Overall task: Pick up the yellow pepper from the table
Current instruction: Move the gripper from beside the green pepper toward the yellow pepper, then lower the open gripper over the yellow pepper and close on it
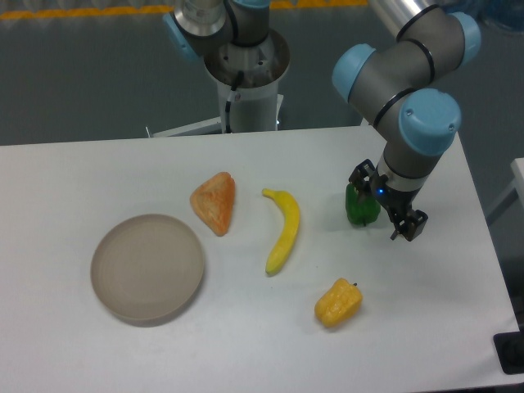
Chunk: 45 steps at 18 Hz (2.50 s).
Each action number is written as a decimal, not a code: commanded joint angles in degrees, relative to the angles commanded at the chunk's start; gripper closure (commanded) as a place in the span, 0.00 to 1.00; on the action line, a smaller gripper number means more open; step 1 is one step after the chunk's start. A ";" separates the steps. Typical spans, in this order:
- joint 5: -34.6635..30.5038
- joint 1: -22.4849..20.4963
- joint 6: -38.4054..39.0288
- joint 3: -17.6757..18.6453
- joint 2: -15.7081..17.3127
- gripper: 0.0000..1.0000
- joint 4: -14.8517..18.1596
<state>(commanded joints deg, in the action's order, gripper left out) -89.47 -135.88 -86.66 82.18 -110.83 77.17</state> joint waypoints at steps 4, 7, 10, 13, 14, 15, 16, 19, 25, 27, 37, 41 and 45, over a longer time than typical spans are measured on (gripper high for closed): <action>0.09 -0.18 0.09 -0.09 0.18 0.00 0.00; 0.18 -0.35 0.09 -0.09 0.26 0.00 -0.09; 0.62 -0.09 3.94 -0.70 -0.26 0.00 -2.70; 0.62 0.44 6.59 -0.52 -1.66 0.00 -5.89; 0.62 1.13 6.76 -1.22 -2.89 0.00 -6.24; 0.62 1.66 6.94 -2.01 -3.77 0.00 -6.41; 0.62 2.10 7.90 -2.98 -4.91 0.00 -6.59; 0.53 4.39 11.85 -6.23 -8.95 0.00 -9.04; 0.35 6.77 15.73 -6.42 -11.95 0.00 -11.51; 0.35 6.94 16.69 -5.89 -12.22 0.00 -11.51; -0.09 9.05 19.25 -5.71 -15.37 0.00 -11.51; -0.17 9.40 19.25 -5.80 -16.35 0.29 -11.51; 0.00 9.32 19.07 -5.89 -15.74 0.84 -11.51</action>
<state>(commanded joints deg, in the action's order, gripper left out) -89.47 -126.56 -67.59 76.29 -126.57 65.65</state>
